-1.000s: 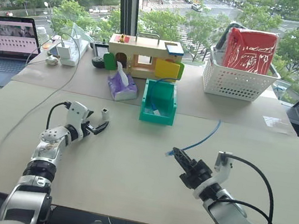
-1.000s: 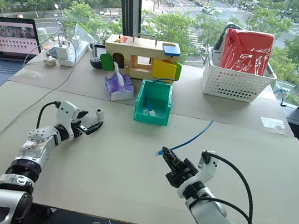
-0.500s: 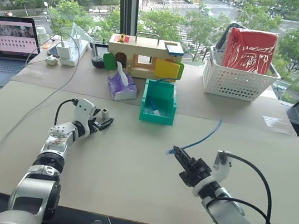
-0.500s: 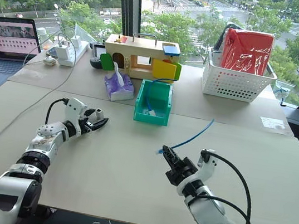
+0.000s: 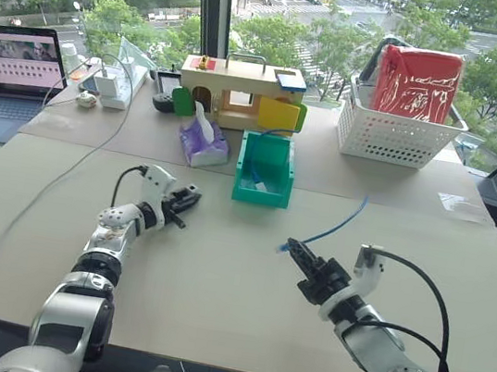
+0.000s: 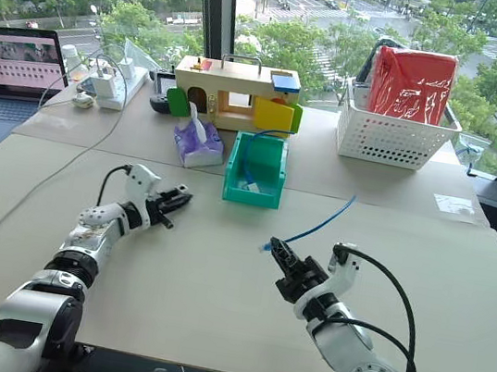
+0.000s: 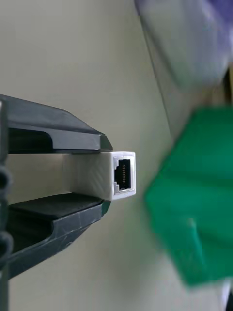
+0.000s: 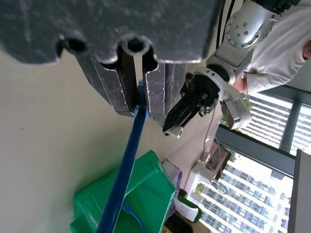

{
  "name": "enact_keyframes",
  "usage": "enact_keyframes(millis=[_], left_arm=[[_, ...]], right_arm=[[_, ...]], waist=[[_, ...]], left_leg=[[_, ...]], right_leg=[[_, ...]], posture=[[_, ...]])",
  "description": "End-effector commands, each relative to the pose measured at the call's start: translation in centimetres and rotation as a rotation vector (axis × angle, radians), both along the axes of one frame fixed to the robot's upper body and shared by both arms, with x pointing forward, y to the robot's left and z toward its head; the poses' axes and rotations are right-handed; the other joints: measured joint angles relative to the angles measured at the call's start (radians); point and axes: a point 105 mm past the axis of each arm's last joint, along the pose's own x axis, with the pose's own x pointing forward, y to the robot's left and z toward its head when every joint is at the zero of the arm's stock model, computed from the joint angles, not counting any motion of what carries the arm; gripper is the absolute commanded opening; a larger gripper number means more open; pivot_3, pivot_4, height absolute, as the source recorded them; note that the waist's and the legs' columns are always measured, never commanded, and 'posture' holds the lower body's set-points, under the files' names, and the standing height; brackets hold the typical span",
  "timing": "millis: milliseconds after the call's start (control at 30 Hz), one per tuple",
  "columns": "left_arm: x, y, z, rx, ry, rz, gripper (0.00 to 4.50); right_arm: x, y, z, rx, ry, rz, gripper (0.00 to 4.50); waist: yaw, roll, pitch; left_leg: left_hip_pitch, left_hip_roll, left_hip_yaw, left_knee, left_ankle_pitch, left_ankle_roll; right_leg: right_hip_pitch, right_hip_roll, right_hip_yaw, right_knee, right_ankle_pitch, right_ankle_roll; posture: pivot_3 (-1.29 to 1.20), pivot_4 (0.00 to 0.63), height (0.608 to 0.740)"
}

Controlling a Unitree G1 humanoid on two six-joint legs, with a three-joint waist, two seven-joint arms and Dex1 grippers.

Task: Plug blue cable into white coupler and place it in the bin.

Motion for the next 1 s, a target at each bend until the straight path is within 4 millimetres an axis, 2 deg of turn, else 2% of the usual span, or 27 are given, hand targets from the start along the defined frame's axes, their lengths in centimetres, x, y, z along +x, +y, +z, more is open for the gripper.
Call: enact_keyframes(millis=[33,133,233,333,467,600,767,1000], left_arm=[[-3.0,-3.4,1.5,0.099,-0.034,-0.299,0.64],[-6.4,-6.6,0.8,0.260,-0.053,-0.532,0.64],[-7.5,-9.2,1.0,0.330,-0.079,-0.594,0.64],[-7.7,-10.8,0.6,0.412,-0.119,-0.591,0.64],[-7.5,-11.6,0.1,0.444,-0.092,-0.552,0.64],[-7.2,-12.2,-0.9,0.555,-0.125,-0.527,0.64],[-8.3,-13.3,-1.0,0.509,-0.033,-0.510,0.64],[-8.3,-12.8,-0.8,0.444,0.020,-0.442,0.64]], right_arm=[[-0.1,-0.9,1.5,-0.014,-0.068,-0.015,0.00],[-0.2,-1.6,1.8,-0.023,-0.077,-0.050,0.00],[-0.6,-2.3,1.3,-0.026,-0.046,-0.083,0.00],[-1.0,-2.7,1.1,-0.055,-0.021,-0.109,0.00],[-1.2,-2.3,0.8,-0.086,0.022,-0.123,0.00],[-1.7,-1.7,1.1,-0.094,0.030,-0.102,0.00],[-2.5,-0.7,0.7,-0.089,0.061,-0.052,0.00],[-2.9,-0.2,-0.2,-0.147,0.105,0.003,0.00]], waist=[[-0.006,0.000,0.000],[-0.019,0.000,0.000],[-0.021,0.000,0.000],[-0.024,0.000,0.000],[-0.029,0.000,0.000],[-0.023,0.000,0.000],[-0.020,0.000,0.000],[-0.020,0.000,0.000]], left_leg=[[0.000,0.000,0.000,0.000,0.000,0.000],[0.001,0.000,-0.001,-0.001,0.000,0.000],[0.002,0.000,-0.001,-0.001,0.000,0.000],[0.002,0.000,-0.001,0.000,0.000,0.000],[0.002,0.000,-0.001,0.000,0.000,0.000],[0.003,0.000,-0.001,0.000,0.000,0.000],[0.002,0.000,-0.001,0.000,0.000,0.000],[0.003,0.000,-0.001,0.000,0.000,0.000]], right_leg=[[0.000,0.000,0.000,0.000,0.000,0.000],[0.000,0.001,0.000,0.001,0.000,-0.001],[0.001,0.000,0.000,0.001,0.000,-0.001],[0.001,0.000,0.000,0.001,-0.001,0.000],[0.000,0.001,0.001,0.002,-0.001,0.001],[0.001,0.001,0.001,0.001,-0.003,0.004],[0.002,0.001,0.001,0.001,-0.004,0.005],[0.002,0.001,0.001,0.001,-0.004,0.005]], posture=[[0.00,0.150,0.732],[0.00,0.150,0.732],[0.00,0.150,0.732],[0.00,0.150,0.732],[0.00,0.150,0.732],[0.00,0.150,0.732],[0.00,0.150,0.732],[0.00,0.150,0.732]])
